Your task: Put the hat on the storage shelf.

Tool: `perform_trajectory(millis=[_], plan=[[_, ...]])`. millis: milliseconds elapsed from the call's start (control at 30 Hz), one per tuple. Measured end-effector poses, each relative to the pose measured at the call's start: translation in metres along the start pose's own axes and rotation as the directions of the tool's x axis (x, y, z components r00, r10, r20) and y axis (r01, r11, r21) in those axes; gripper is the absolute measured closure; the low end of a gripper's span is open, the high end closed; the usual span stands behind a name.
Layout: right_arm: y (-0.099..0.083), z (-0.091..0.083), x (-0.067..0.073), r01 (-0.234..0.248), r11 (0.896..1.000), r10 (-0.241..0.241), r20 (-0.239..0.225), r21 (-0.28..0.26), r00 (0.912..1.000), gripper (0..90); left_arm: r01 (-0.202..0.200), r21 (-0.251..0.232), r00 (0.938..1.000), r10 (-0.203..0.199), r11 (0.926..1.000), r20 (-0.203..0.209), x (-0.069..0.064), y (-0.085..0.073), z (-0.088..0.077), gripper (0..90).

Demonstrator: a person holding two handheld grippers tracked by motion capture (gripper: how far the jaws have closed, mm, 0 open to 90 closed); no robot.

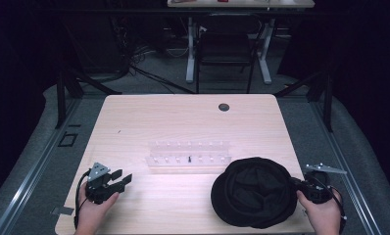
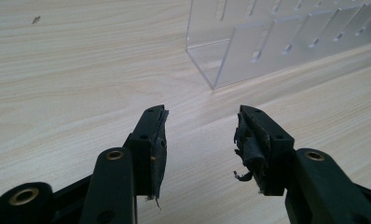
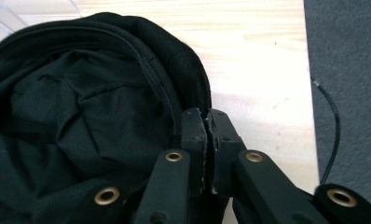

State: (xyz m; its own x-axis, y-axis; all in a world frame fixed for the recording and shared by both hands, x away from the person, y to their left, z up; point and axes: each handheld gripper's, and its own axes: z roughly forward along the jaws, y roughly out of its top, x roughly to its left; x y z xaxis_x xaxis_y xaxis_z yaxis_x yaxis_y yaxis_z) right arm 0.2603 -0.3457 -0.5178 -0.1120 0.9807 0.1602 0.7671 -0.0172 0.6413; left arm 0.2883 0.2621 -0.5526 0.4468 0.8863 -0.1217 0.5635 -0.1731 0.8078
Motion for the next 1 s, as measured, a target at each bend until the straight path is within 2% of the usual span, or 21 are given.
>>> perform_trajectory(millis=[67,100,233,467,667,767,867,967,1000], plan=[[-0.002,-0.001,0.0,-0.013,1.0,0.013,-0.007,-0.001,0.9999,86.4,0.0,0.0,1.0,0.0,1.0,0.0,0.0,0.0,0.0,52.3],[-0.006,-0.004,0.001,-0.04,0.999,0.04,-0.015,-0.009,0.9991,86.4,0.003,-0.002,1.0,-0.003,1.0,-0.001,0.0,0.0,0.0,52.3],[-0.013,-0.007,0.006,-0.068,0.998,0.068,-0.021,-0.006,0.9975,86.1,0.003,-0.005,1.0,-0.003,1.0,-0.002,0.0,0.0,-0.001,52.2],[-0.022,-0.011,0.018,-0.087,0.996,0.087,-0.055,0.004,0.9947,85.9,0.003,-0.007,1.0,-0.003,1.0,-0.002,0.0,0.0,-0.001,52.0],[-0.025,-0.01,0.035,-0.061,0.998,0.064,-0.114,0.028,0.9914,83.9,0.001,-0.01,1.0,-0.001,1.0,0.0,0.0,0.001,-0.001,52.0],[-0.022,-0.01,0.039,-0.041,0.998,0.045,-0.118,0.038,0.9919,79.3,0.004,-0.009,1.0,-0.004,0.9999,-0.001,0.0,0.001,-0.001,52.0],[-0.019,-0.01,0.038,-0.046,0.998,0.051,-0.117,0.047,0.9918,77.7,0.004,-0.011,1.0,-0.004,0.9999,-0.001,0.0,0.001,-0.002,52.0],[-0.011,-0.008,0.034,-0.047,0.994,0.058,-0.119,0.098,0.9912,76.1,0.008,-0.011,1.0,-0.008,0.9999,-0.003,0.0,0.001,-0.002,52.0],[-0.011,-0.008,0.034,-0.047,0.994,0.058,-0.119,0.098,0.9912,76.1,0.008,-0.011,1.0,-0.008,0.9999,-0.003,0.0,0.001,-0.002,52.0]])
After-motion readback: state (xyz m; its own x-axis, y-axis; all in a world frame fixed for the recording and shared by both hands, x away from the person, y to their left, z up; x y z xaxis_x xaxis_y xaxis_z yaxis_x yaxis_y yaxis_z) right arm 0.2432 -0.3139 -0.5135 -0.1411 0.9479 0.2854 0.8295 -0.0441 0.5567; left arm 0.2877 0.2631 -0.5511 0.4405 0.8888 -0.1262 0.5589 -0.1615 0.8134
